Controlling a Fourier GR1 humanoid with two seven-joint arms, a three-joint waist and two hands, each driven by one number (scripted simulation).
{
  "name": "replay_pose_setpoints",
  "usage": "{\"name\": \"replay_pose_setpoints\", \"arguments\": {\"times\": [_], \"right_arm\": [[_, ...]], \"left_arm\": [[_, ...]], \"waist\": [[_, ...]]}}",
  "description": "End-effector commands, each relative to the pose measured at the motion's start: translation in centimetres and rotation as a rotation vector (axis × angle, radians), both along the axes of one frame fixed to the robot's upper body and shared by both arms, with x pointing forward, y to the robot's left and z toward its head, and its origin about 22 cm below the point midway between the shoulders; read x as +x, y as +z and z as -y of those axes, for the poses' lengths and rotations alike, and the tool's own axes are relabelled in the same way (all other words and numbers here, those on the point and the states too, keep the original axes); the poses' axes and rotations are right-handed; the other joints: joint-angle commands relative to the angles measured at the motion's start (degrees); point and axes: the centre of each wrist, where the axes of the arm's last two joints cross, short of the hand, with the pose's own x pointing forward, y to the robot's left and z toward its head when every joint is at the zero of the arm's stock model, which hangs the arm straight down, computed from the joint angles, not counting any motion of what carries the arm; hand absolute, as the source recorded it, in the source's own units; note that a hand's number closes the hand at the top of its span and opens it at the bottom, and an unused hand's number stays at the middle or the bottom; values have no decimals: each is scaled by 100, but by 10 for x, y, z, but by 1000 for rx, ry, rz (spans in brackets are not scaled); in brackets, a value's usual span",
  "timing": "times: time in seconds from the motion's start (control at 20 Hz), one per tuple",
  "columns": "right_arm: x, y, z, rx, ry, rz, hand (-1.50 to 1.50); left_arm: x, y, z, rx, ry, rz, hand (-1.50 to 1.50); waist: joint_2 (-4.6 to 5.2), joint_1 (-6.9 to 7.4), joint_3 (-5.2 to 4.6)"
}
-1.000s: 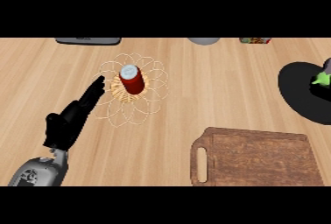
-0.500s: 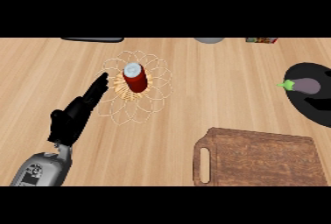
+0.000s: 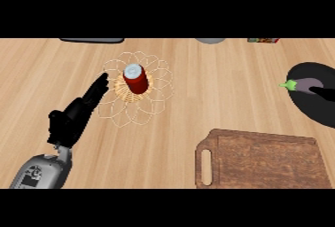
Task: Pick the eggplant from the cutting board and place it in the pan
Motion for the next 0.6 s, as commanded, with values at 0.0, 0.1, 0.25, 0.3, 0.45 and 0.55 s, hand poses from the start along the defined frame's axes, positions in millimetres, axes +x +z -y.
{"name": "replay_pose_setpoints", "arguments": {"times": [0.0,0.1,0.25,0.3,0.45,0.55], "right_arm": [[-22,-1,24,149,38,123,-150],[-28,-4,29,200,69,126,-150],[-56,-18,47,232,122,119,-150],[-58,-13,52,241,154,138,-150],[-70,-18,59,234,189,191,-150],[-88,-32,64,210,191,256,-150]], "left_arm": [[-5,-11,-11,6,15,-12,0],[-2,-2,-7,9,15,-8,0],[-1,-3,-10,2,33,-12,0],[-1,0,-4,7,21,-1,0],[-7,-7,-8,15,27,-12,0],[-2,0,-9,-8,28,2,0]], "waist": [[-18,-104,-5],[-13,-71,-2],[-39,-141,-12],[-51,-144,-12],[-57,-104,-13],[-70,-178,-12]]}}
